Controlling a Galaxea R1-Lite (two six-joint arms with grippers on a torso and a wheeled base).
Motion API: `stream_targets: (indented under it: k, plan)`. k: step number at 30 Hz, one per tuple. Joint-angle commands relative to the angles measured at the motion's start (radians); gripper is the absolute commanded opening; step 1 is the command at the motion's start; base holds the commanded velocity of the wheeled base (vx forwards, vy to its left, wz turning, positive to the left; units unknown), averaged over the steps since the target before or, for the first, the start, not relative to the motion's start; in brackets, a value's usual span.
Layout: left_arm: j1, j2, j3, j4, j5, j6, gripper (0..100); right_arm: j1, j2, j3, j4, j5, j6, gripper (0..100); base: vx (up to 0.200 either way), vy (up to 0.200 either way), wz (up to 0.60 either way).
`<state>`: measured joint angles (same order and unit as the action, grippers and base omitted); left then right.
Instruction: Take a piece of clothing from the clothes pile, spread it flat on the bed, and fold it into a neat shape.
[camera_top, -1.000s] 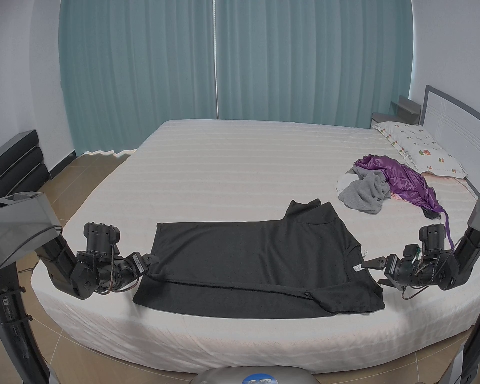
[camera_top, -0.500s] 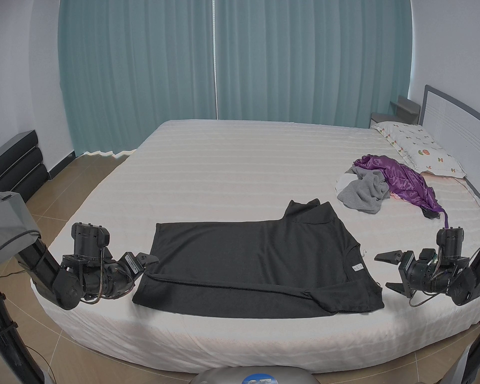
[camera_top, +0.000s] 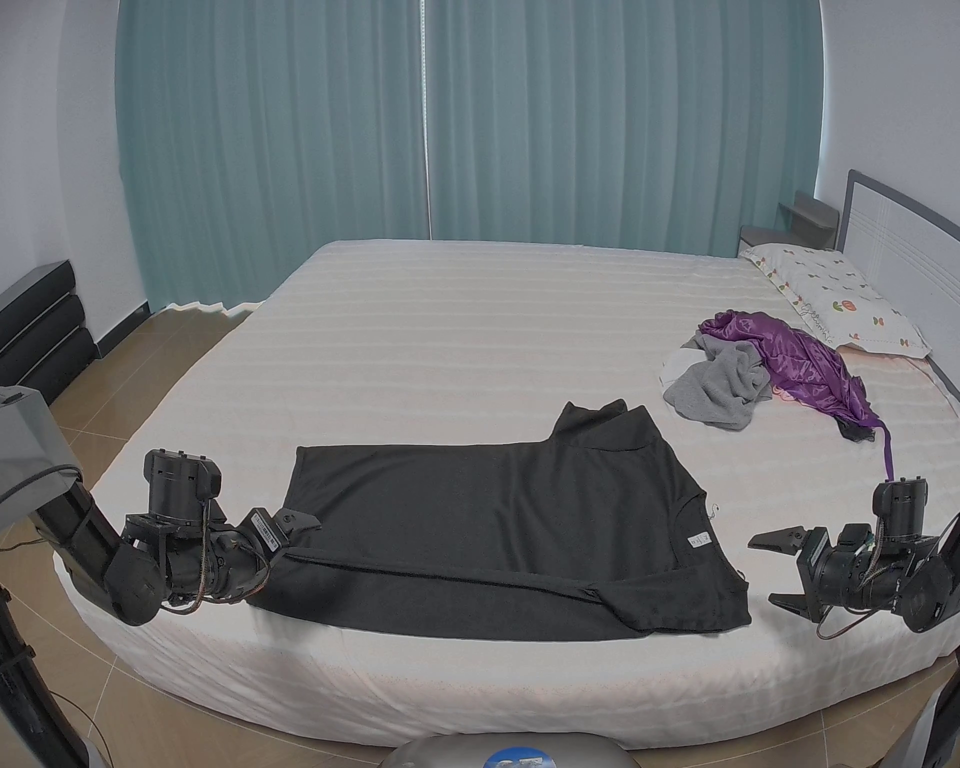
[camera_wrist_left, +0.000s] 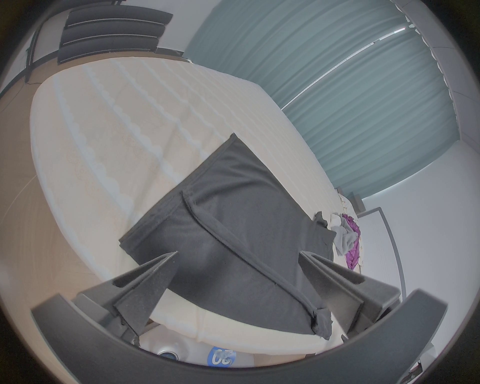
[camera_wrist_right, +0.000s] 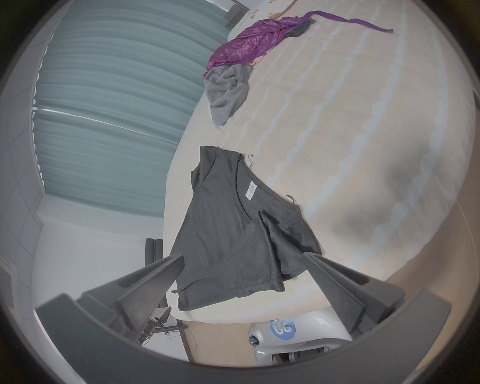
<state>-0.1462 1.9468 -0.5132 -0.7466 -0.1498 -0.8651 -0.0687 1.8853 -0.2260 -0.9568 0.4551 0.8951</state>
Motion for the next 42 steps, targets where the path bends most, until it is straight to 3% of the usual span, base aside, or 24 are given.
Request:
stream_targets:
  k: [1, 18, 26, 42]
  plan:
    - [0.005, 0.0, 0.001, -0.005, -0.001, -0.003, 100, 0.01, 0.014, 0.005, -0.002, 0.0, 0.01, 100, 0.2, 0.0, 0.0]
    - [-0.01, -0.011, 0.058, 0.01, -0.001, 0.012, 100, 0.023, 0.047, 0.013, -0.003, -0.006, 0.007, 100, 0.024, 0.0, 0.0]
    - [-0.053, 0.006, 0.068, 0.012, -0.001, 0.012, 100, 0.024, 0.049, 0.017, -0.003, -0.006, 0.005, 100, 0.0, 0.0, 0.0]
    - [-0.012, 0.218, -0.156, 0.006, 0.015, 0.0, 100, 0.035, 0.052, 0.017, -0.005, -0.006, 0.005, 100, 0.0, 0.0, 0.0]
